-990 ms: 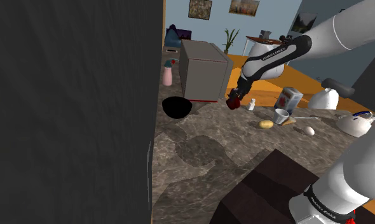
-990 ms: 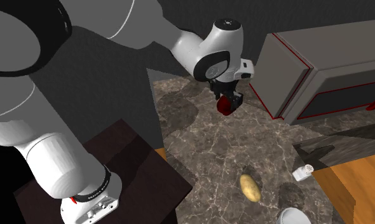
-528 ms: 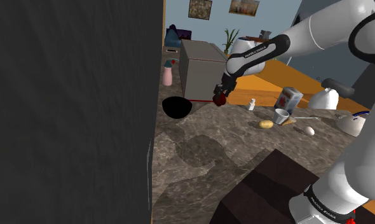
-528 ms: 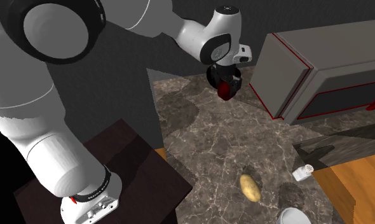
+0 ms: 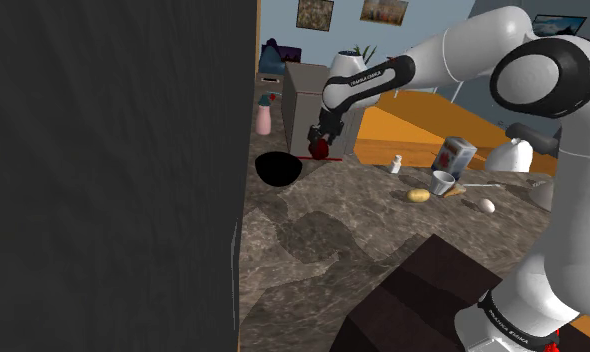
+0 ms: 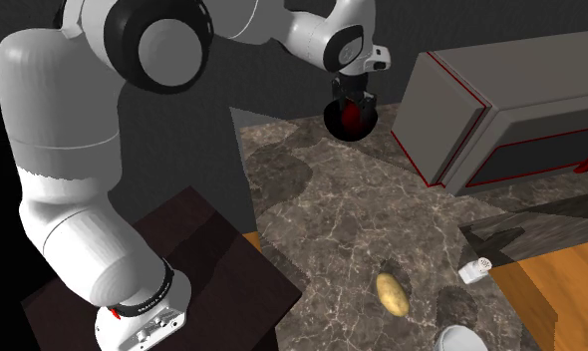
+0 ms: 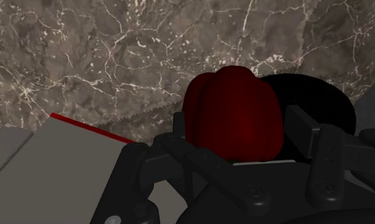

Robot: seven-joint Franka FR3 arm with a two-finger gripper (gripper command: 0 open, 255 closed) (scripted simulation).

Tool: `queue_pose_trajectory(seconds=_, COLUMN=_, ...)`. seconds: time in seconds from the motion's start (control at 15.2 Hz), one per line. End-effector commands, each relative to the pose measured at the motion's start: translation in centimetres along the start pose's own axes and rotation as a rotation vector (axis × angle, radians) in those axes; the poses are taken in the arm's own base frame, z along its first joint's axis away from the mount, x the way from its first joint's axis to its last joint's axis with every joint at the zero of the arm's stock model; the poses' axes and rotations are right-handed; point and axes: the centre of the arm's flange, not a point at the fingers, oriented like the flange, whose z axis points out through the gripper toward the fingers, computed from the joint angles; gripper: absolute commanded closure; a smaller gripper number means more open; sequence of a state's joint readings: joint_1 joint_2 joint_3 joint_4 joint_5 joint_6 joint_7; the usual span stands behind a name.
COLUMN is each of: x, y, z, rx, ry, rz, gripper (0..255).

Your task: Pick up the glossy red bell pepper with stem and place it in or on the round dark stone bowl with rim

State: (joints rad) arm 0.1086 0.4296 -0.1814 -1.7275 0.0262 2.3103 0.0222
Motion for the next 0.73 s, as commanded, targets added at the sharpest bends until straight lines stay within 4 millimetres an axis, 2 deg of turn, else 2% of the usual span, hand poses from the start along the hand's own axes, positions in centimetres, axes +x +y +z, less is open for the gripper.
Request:
queue_pose_trajectory(seconds=0.0, x=1.9, y=-1.9, z=0.1, rx=0.000, ry=0.000, rz=0.001, gripper=255)
queue_pose_trajectory(seconds=0.59, x=10.7, y=-9.8, z=0.8, rx=0.000, ry=0.000, rz=0.001, gripper=255)
queue_pose_trajectory(seconds=0.66, x=10.6, y=-9.8, z=1.3, rx=0.000, ry=0.000, rz=0.001, gripper=255)
